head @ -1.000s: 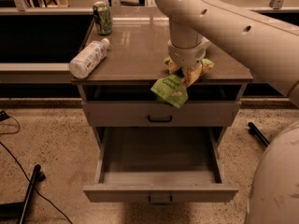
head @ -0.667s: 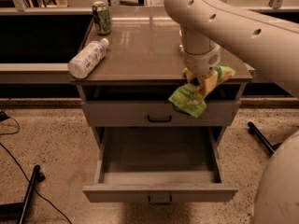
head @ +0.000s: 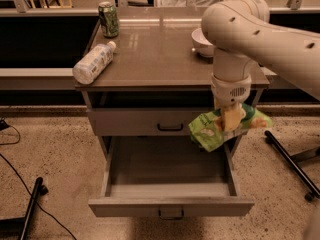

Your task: Place green rice chip bag into middle drawer

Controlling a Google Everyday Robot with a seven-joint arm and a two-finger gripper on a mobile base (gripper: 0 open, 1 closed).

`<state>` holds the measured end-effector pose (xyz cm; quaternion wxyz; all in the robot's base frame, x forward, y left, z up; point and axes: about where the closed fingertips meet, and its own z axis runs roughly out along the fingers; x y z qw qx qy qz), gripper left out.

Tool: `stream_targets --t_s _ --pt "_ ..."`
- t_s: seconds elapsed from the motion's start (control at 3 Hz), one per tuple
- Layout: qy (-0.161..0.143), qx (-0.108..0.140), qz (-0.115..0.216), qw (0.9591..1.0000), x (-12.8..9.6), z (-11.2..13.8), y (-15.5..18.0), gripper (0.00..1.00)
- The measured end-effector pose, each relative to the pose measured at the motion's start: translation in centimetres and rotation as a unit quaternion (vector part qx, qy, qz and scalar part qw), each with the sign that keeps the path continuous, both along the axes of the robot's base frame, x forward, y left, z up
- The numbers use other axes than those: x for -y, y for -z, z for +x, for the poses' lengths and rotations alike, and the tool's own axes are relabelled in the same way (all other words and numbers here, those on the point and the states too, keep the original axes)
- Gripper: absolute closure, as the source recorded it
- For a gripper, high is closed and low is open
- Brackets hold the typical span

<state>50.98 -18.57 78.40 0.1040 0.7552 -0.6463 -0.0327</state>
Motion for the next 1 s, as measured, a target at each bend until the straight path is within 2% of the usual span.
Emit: stream_targets --t_s 0.33,0.67,1.0 --pt "0.152 0.035 0.083 0.9843 -1.7 -5.2 2.4 1.0" --pt "0.175 0.047 0.083 0.98 -1.8 -4.4 3.2 1.0" --pt "0.159 0.042 0.144 0.9757 -1.6 -3.2 4.7 1.0"
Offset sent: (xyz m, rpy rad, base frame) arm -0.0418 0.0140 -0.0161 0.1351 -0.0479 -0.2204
